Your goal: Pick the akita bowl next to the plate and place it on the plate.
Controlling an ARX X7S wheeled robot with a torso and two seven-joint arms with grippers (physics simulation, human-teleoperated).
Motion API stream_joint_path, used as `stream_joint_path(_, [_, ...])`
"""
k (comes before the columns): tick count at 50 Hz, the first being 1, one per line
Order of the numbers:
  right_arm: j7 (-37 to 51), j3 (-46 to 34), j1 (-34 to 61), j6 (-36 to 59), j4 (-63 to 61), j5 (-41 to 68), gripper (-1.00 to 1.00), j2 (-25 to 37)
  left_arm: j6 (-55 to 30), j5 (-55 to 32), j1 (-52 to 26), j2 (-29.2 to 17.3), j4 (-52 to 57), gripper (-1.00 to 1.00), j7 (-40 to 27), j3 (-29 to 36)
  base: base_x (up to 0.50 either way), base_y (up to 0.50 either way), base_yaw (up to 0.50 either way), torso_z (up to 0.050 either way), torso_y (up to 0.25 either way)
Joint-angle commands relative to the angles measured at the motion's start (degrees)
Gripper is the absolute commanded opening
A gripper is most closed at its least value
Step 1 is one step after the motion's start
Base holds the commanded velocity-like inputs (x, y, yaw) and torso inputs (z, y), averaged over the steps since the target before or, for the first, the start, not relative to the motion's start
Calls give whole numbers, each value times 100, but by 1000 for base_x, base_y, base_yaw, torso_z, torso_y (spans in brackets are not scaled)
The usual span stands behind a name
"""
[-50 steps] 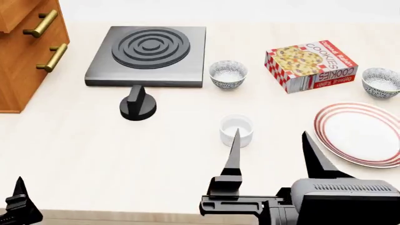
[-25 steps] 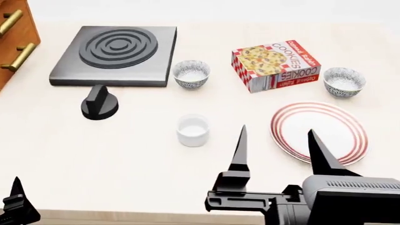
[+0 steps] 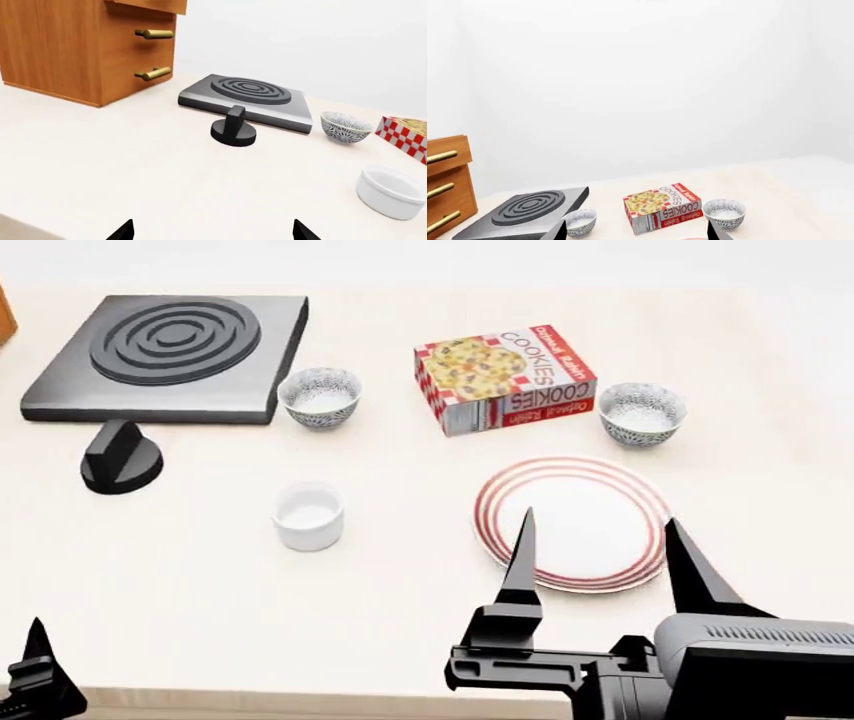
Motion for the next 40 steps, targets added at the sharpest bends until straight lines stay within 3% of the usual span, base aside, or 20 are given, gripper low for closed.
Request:
stream_joint_path(1, [56, -26, 0, -29, 27, 48, 100, 49, 35, -6, 9, -21, -12, 100, -19, 33, 0, -332, 0, 0, 0])
stream_joint_path(35, [160, -92, -22, -201, 106, 150, 100, 168, 136, -29, 4, -58, -86, 100, -92, 118, 0, -334, 0, 0, 0])
stream_joint_path(40, [219, -232, -4, -162, 63, 9, 100, 243, 124, -42, 15, -70, -62, 100, -104, 127, 0, 0, 0, 0, 0])
